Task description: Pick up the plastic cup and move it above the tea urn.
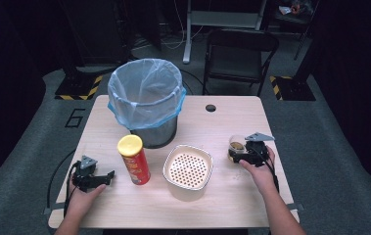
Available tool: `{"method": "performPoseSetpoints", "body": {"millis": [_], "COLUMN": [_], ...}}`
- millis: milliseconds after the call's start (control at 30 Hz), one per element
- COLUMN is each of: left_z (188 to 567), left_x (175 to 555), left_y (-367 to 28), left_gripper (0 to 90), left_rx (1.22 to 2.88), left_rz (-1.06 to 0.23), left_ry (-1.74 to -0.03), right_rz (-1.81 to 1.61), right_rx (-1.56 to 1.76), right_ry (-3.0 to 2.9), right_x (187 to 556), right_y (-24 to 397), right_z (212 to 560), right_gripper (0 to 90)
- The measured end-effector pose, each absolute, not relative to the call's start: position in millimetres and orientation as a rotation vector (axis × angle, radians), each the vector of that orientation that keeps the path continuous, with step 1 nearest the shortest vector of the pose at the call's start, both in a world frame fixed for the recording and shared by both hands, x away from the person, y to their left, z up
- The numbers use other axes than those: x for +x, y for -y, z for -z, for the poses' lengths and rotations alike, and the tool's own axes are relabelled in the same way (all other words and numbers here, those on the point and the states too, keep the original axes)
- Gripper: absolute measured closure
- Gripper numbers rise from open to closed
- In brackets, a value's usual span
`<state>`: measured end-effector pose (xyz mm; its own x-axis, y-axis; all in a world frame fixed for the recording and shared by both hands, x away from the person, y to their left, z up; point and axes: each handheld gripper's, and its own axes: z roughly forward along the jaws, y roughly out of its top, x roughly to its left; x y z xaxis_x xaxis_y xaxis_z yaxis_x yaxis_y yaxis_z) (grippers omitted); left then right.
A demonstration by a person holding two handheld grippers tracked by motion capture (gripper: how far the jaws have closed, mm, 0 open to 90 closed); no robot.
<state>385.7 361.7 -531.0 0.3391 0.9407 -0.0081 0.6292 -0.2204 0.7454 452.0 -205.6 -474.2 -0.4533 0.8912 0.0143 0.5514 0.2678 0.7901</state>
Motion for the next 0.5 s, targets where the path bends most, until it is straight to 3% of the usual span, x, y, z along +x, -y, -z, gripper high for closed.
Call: {"method": "performPoseSetpoints", "body": {"millis": [267,500], "left_z": [531,531], "left_x": [386,386], "left_y": [-361,-361], "left_gripper": [12.8,12.9], "left_rx": [1.937,1.937], "left_rz": [-0.596,-0.595], "left_ry": [-1.377,-1.377], "right_rz": [-1.017,-1.036], "right_rx": [1.286,1.270], "right_ry": [-2.126,-2.093], "right_x": [463,465], "right_y": [198,197], "right_z": [483,486], "right_gripper": [16.3,27.5]}}
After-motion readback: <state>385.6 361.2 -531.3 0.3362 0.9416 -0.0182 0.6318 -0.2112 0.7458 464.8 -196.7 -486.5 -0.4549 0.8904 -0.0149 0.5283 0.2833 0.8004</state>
